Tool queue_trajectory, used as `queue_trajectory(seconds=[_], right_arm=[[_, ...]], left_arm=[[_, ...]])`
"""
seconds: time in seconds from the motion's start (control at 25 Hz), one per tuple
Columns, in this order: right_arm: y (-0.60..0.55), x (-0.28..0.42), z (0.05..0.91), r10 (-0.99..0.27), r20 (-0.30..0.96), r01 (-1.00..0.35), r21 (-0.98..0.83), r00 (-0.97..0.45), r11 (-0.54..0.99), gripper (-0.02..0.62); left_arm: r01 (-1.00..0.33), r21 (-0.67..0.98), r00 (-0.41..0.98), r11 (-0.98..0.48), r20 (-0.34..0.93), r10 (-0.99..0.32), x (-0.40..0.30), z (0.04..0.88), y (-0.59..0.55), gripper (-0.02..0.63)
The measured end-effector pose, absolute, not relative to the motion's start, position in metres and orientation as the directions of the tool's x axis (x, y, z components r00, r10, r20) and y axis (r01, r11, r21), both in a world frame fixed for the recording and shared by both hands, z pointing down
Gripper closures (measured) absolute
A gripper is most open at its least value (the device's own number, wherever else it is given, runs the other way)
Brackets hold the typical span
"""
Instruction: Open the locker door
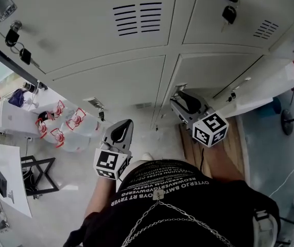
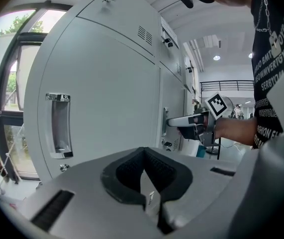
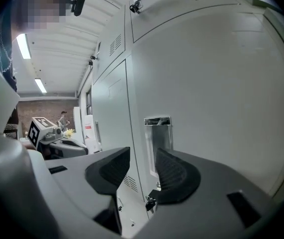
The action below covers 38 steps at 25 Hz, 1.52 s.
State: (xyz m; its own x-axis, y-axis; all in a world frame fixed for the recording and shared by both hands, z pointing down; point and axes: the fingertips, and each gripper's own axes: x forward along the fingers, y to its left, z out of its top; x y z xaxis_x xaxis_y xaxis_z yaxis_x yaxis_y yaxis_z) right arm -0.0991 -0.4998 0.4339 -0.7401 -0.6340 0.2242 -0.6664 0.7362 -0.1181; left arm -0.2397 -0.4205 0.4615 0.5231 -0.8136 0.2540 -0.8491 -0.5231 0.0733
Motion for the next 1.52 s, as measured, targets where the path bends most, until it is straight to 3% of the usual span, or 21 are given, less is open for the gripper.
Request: queue_trajectory(seconds=[0.72, 1.04, 1.52], right_arm=[[-0.501, -0.111, 0.435, -0.652, 0.291, -0.702, -0.112, -0.700, 0.704, 0.434], [-0.461, -0.086, 0.436, -0.645, 0.274, -0.692, -0.125, -0.713, 0.711, 0.491], [-0.391, -0.027, 0.435, -0.606, 0.255, -0.648, -0.136, -0.754, 0.749, 0.479]], left_arm=[[-0.825, 0.087, 0.559, -0.558, 0.267, -0.785, -0.245, 0.470, -0.415, 0.606], [-0.805, 0.076, 0.584, -0.588, 0.269, -0.766, -0.207, 0.466, -0.388, 0.606], [-0.766, 0.084, 0.634, -0.637, 0.254, -0.730, -0.126, 0.454, -0.340, 0.606]])
